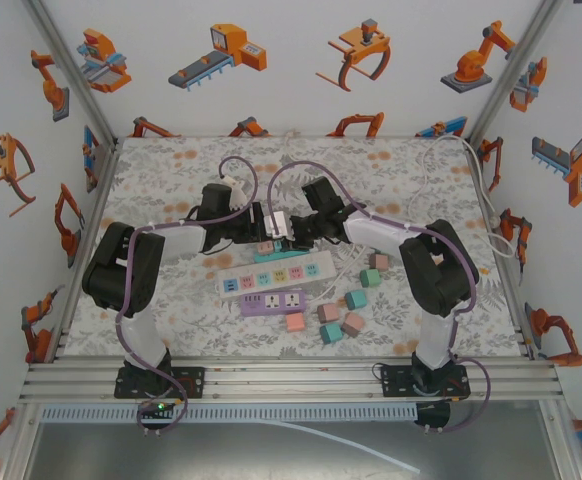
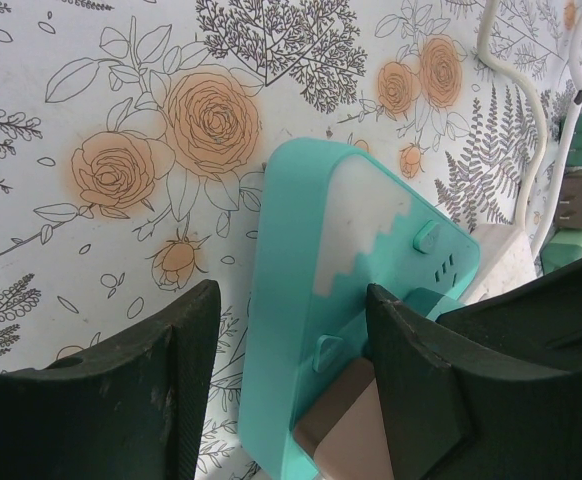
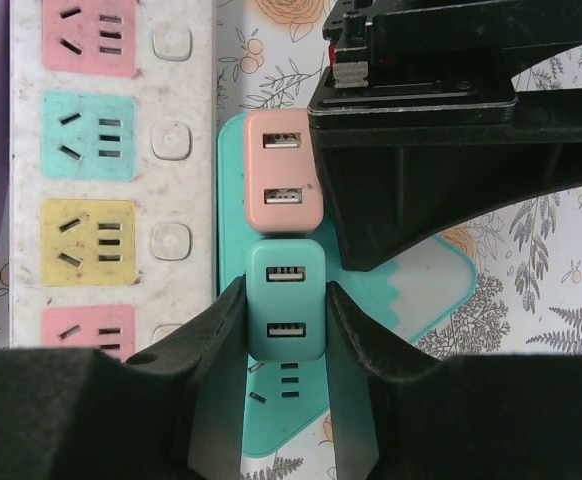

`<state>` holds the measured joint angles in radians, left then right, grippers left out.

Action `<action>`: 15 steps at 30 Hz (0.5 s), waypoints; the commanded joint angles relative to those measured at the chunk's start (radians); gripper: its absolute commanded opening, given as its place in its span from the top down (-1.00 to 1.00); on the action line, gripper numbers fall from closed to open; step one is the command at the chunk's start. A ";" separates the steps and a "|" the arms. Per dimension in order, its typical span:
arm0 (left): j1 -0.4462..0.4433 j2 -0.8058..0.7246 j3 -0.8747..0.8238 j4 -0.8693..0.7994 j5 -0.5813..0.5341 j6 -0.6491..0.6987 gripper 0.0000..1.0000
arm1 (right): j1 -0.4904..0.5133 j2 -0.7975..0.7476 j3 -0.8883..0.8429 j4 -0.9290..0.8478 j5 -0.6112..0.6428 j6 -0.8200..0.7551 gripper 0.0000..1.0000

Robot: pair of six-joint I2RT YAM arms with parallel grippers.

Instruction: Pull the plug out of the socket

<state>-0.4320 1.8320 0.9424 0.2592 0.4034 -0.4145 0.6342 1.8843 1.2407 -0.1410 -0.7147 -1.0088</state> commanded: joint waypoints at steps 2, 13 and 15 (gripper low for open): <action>0.019 0.059 -0.035 -0.178 -0.174 0.061 -0.12 | 0.003 -0.104 -0.006 0.049 -0.074 -0.032 0.63; 0.020 0.076 -0.018 -0.190 -0.175 0.067 -0.12 | 0.015 -0.143 -0.047 0.024 -0.044 -0.068 0.65; 0.020 0.080 -0.014 -0.195 -0.176 0.071 -0.12 | 0.014 -0.143 -0.053 0.024 -0.041 -0.068 0.65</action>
<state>-0.4313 1.8343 0.9585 0.2356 0.4042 -0.4141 0.6373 1.8324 1.1900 -0.1345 -0.6827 -1.0603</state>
